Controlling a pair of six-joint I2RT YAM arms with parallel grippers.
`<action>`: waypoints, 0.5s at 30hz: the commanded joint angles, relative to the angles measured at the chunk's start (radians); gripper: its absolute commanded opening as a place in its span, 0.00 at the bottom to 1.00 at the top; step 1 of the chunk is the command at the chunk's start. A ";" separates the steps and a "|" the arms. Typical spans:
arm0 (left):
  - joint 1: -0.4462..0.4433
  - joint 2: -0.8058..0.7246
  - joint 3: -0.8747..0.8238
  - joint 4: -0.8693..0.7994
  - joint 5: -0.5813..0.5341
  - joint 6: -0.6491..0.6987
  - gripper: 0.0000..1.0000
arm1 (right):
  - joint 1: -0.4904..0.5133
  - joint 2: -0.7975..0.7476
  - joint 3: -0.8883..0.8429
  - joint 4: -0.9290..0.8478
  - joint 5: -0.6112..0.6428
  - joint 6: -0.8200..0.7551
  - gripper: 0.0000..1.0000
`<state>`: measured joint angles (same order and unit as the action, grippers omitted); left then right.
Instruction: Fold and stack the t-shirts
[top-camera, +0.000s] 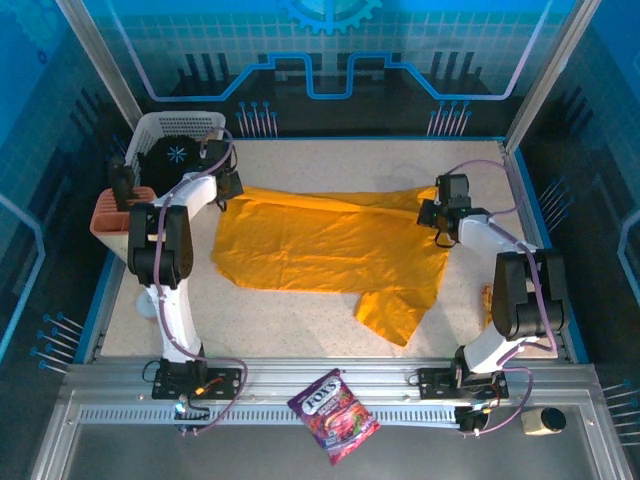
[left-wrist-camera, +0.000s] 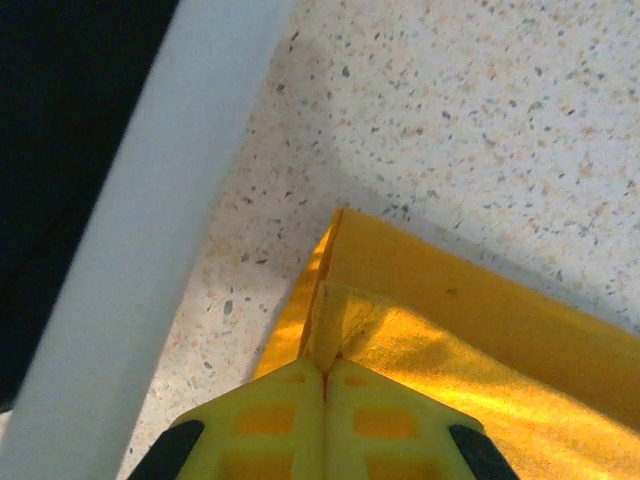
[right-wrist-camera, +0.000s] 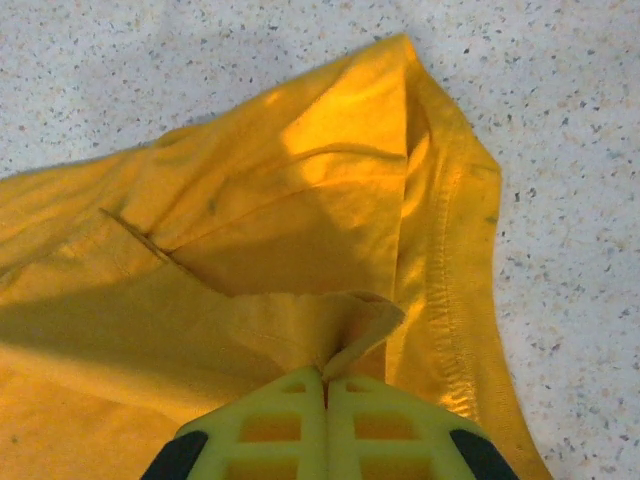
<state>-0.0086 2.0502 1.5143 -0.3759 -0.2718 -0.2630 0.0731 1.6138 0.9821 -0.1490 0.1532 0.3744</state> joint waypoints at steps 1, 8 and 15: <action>0.010 -0.057 -0.032 -0.014 -0.022 -0.007 0.00 | 0.020 0.002 -0.008 0.006 0.010 0.018 0.00; 0.010 -0.139 -0.129 0.006 -0.039 -0.040 0.35 | 0.024 0.010 0.003 -0.149 -0.037 0.069 0.00; 0.009 -0.280 -0.220 0.012 -0.046 -0.077 0.51 | 0.024 0.009 -0.046 -0.234 -0.107 0.119 0.26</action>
<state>-0.0082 1.8481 1.3197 -0.3748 -0.2924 -0.3183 0.0853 1.6142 0.9661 -0.3080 0.0917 0.4572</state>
